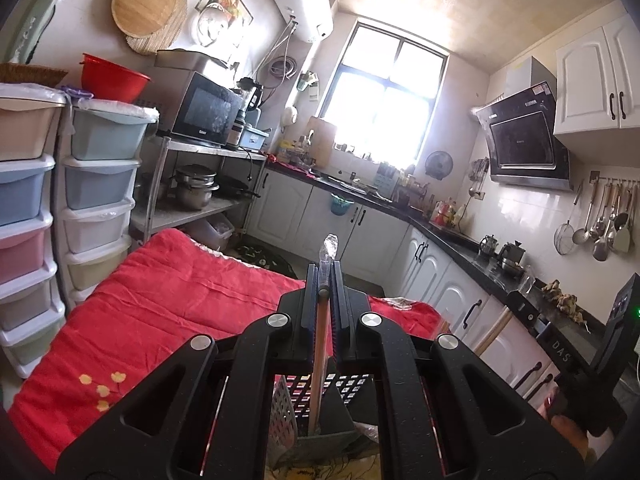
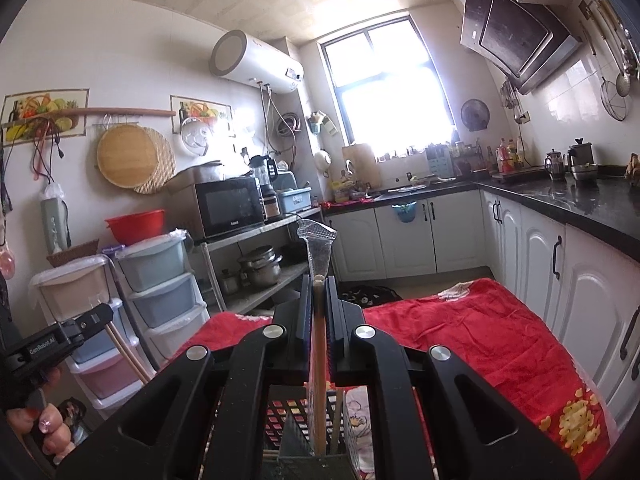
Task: Organize utensils
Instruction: 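Lower both held chopsticks down into the caddy, then open both tools to release the chopsticks into the green caddy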
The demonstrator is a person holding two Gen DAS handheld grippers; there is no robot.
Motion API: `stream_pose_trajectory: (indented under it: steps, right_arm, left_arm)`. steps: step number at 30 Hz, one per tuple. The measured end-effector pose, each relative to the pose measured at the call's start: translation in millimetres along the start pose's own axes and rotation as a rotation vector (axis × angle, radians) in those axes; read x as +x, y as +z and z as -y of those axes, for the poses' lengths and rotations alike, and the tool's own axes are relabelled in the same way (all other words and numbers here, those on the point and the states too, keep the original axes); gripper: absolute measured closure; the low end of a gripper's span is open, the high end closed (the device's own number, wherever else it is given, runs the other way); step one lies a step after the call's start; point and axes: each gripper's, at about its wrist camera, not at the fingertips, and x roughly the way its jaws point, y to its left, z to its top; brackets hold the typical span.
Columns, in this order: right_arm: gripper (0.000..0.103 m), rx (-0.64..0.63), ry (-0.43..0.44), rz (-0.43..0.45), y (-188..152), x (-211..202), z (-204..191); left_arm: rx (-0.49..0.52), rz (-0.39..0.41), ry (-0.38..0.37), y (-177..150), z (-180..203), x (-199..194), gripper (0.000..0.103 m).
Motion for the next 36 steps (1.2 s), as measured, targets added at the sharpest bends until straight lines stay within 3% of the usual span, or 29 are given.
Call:
stream_pose_trajectory:
  steps: [13,15,19,21,23,30,36]
  right_arm:
    - [0.093,0.056,-0.029,-0.072,-16,6,7]
    - [0.082,0.06,-0.029,-0.083,-17,5,8]
    - [0.073,0.061,-0.032,-0.089,-19,0,7]
    - [0.067,0.06,-0.033,-0.093,-19,-3,6]
    - [0.066,0.061,-0.033,-0.103,-20,-6,6]
    - [0.058,0.053,-0.032,-0.124,-21,-16,4]
    - [0.056,0.047,-0.03,-0.139,-22,-24,3]
  left_arm:
    - [-0.013,-0.059,-0.001,-6,-5,11,0.1]
    - [-0.016,-0.064,-0.001,-7,-7,11,0.1]
    - [-0.021,-0.067,0.001,-8,-7,8,0.1]
    - [-0.024,-0.07,0.005,-8,-8,7,0.097]
    - [-0.032,-0.073,0.008,-8,-9,5,0.089]
    - [-0.058,-0.083,-0.004,-7,-15,-4,0.077]
    - [-0.076,-0.084,-0.006,-7,-19,-15,0.065]
